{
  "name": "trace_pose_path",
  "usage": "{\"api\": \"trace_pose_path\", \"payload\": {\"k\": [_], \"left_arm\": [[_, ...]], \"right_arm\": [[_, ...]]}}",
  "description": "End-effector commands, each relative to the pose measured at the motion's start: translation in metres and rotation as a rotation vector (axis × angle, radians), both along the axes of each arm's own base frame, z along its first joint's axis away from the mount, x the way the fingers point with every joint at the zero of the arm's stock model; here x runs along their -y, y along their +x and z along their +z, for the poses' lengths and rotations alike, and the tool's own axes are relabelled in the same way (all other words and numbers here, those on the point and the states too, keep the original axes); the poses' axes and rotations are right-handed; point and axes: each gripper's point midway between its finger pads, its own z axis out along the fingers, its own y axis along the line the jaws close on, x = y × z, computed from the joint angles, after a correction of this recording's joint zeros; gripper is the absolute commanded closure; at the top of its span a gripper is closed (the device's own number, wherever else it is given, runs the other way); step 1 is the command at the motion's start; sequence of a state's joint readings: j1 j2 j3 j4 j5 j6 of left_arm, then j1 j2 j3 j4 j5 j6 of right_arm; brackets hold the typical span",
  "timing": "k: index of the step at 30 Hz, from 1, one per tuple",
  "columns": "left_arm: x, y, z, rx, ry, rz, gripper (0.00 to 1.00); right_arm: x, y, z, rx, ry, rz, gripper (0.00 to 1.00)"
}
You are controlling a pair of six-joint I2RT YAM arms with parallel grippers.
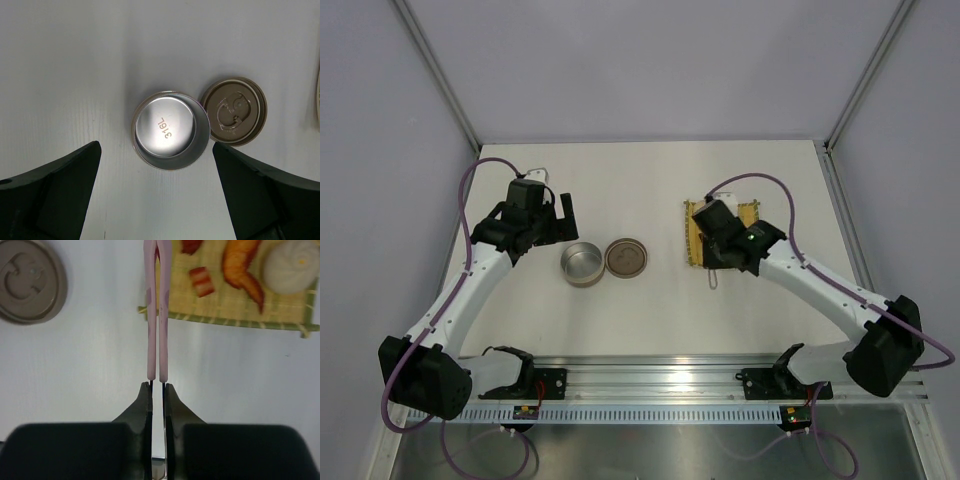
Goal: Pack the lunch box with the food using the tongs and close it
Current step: Pick up the clamp at the center of the board, then pick up the fake food from the plate.
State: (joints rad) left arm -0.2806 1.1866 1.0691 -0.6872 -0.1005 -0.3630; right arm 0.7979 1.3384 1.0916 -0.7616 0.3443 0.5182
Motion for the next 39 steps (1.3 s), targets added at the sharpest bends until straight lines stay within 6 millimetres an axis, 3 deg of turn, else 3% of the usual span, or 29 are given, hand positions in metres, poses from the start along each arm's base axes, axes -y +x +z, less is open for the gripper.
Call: {"api": "trace_pose_path", "payload": {"k": [1,5,14,23,39], "left_arm": [[0.005,0.004,0.012,0.047,-0.022,-0.020,0.01],[0.007,0.005,0.012,0.047,-0.028,-0.025,0.01],[0.007,0.005,0.013,0.051,-0.029,-0.025,0.01],[0.007,0.004,0.012,0.048,-0.028,-0.027,0.01],[0.004,0.004,0.009,0.045,-0.016,-0.019,0.01]], "right_arm": [[0.043,-0.009,0.026,-0.104,-0.015,-0.034,0.94],[0.060,-0.005,0.038,-0.179,-0.034,-0.053,0.90],[0.054,-0.008,0.041,-0.310,0.027,-0.002,0.78],[0.054,-0.001,0.035,-0.334,0.013,-0.002,0.70],[0.056,0.022,0.012,-0.347,-0.035,-0.031,0.65]]}}
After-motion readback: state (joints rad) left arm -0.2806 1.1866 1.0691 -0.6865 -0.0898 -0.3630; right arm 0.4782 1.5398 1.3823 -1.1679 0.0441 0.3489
